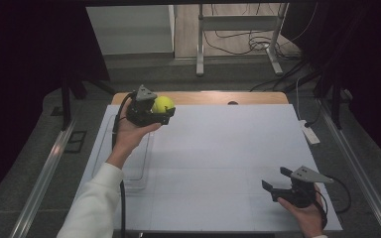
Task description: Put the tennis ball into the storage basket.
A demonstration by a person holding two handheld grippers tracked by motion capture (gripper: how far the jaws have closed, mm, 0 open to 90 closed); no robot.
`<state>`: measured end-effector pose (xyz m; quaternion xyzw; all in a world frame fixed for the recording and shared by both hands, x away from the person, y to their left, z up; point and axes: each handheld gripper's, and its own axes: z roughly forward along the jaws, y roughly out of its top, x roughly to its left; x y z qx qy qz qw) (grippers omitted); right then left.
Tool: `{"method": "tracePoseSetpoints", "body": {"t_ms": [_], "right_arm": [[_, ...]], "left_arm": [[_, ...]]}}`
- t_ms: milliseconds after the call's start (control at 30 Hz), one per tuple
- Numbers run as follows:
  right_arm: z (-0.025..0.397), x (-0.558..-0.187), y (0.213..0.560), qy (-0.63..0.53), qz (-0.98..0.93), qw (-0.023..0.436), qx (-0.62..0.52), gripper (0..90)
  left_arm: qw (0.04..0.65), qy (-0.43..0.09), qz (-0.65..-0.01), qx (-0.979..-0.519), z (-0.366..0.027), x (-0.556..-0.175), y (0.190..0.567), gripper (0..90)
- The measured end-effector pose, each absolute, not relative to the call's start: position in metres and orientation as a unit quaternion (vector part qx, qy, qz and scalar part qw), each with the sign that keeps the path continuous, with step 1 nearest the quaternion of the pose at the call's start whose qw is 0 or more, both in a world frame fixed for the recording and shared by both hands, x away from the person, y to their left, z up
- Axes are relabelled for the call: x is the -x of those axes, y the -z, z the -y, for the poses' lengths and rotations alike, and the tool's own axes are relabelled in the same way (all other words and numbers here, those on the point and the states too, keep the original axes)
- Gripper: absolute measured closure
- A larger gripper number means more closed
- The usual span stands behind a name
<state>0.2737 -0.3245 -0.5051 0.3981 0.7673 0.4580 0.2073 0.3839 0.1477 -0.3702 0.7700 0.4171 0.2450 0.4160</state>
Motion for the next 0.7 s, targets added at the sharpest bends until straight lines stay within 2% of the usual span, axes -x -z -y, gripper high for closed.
{"method": "tracePoseSetpoints", "body": {"t_ms": [700], "right_arm": [[0.33, -0.273, 0.505, -0.461, -0.766, 0.206, -0.397, 11.7]], "left_arm": [[0.406, -0.257, -0.446, -0.755, -0.169, -0.392, 0.373, 27.1]]}}
